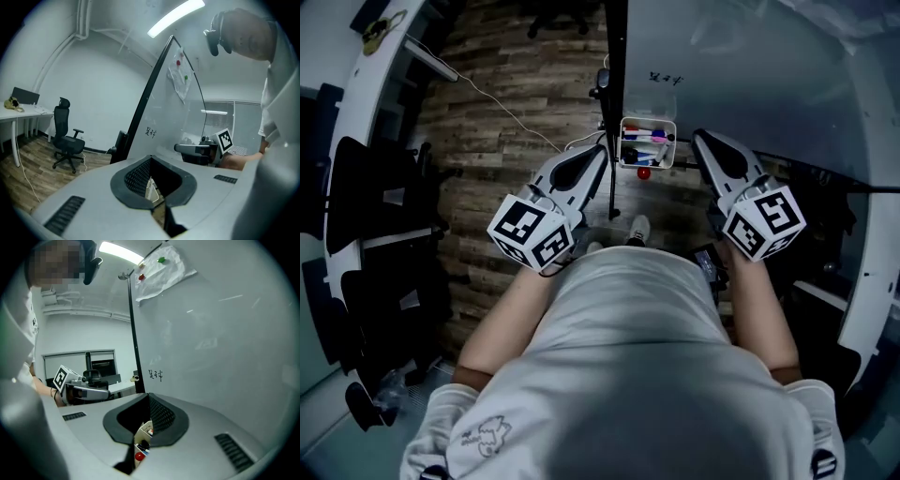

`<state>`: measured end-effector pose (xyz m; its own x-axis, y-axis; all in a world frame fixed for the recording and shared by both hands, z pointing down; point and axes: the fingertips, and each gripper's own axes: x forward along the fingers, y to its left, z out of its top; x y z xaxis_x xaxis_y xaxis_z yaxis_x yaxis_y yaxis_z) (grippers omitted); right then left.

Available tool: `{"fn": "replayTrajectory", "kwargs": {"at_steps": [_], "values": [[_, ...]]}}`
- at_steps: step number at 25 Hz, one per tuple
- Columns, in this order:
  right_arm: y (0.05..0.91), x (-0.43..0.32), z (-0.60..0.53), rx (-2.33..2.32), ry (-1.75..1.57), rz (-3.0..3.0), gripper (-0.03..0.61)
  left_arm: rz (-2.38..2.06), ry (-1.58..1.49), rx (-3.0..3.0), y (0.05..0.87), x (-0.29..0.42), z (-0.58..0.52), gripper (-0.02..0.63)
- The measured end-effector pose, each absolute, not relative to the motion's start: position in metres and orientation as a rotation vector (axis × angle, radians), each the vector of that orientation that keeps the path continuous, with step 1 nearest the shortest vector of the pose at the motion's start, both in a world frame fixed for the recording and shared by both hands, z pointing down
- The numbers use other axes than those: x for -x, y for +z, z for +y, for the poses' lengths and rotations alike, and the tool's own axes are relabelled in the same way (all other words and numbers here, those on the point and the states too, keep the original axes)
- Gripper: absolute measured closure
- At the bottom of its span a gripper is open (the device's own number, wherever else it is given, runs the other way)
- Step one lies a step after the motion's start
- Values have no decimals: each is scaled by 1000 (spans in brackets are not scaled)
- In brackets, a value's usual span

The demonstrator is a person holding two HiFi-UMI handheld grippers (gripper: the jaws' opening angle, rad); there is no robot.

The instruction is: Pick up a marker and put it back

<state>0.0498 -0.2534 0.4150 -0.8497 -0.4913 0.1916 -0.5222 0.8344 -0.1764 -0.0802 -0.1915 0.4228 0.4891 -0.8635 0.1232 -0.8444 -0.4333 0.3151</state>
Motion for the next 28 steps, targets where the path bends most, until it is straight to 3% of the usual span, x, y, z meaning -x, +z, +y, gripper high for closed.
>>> {"fn": "replayTrajectory", "kwargs": {"at_steps": [16,28], "values": [[392,-60,-143,-1120,251,-2773,566,-1317,-92,-2563,399,124,-98,609],[400,-104,-69,-1184,253,-2751,566,-1198,-120,-2620,375,78,-33,609]]}}
